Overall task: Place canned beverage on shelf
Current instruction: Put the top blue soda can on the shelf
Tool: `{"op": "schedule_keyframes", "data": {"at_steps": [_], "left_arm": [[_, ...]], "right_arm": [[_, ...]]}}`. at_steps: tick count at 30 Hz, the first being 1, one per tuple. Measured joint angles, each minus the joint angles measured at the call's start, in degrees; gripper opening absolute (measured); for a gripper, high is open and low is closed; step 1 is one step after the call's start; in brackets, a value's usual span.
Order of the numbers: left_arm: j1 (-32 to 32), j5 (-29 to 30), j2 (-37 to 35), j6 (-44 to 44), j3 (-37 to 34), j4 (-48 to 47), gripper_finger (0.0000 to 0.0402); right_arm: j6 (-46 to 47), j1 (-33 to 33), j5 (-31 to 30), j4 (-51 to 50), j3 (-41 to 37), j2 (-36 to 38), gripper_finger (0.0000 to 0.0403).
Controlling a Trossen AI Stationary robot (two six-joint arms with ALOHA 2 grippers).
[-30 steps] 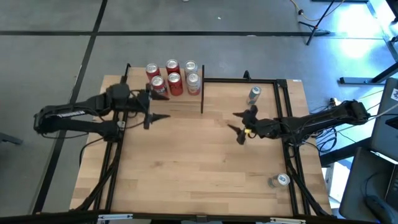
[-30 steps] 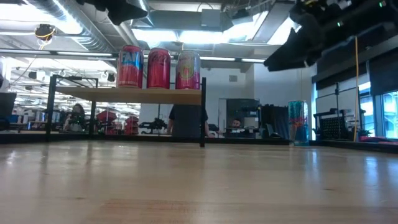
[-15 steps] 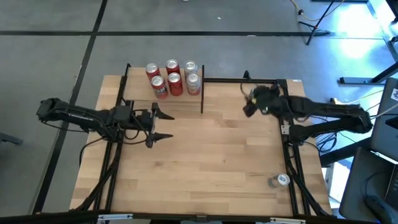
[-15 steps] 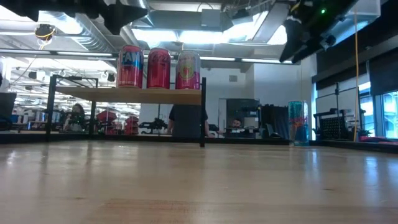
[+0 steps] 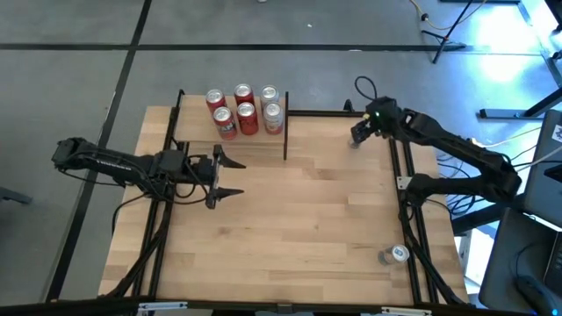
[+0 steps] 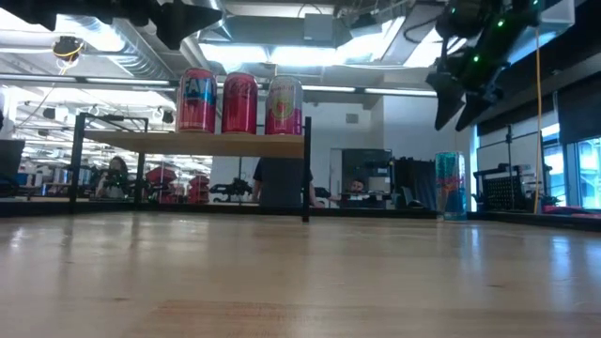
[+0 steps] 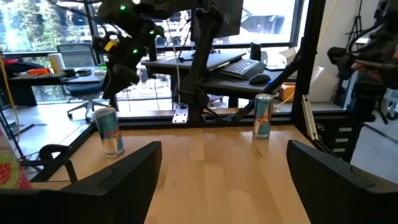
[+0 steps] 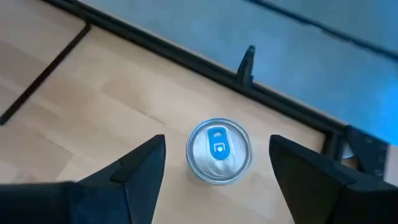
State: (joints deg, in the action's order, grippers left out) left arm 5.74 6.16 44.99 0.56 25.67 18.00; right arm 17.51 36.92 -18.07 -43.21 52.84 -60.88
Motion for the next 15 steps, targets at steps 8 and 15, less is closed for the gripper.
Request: {"op": "schedule_keyframes", "data": {"at_steps": [8, 15], "left_arm": [[0.0, 0.4, 0.0, 0.0, 0.0, -0.4, 0.0318], [0.0, 0.4, 0.0, 0.0, 0.0, -0.6, 0.0318]], "right_arm": [[-3.0, 4.1, 4.7, 0.3, 0.0, -5.4, 0.0270], [-3.0, 4.1, 5.2, 1.1, 0.0, -9.3, 0.0270]]}}
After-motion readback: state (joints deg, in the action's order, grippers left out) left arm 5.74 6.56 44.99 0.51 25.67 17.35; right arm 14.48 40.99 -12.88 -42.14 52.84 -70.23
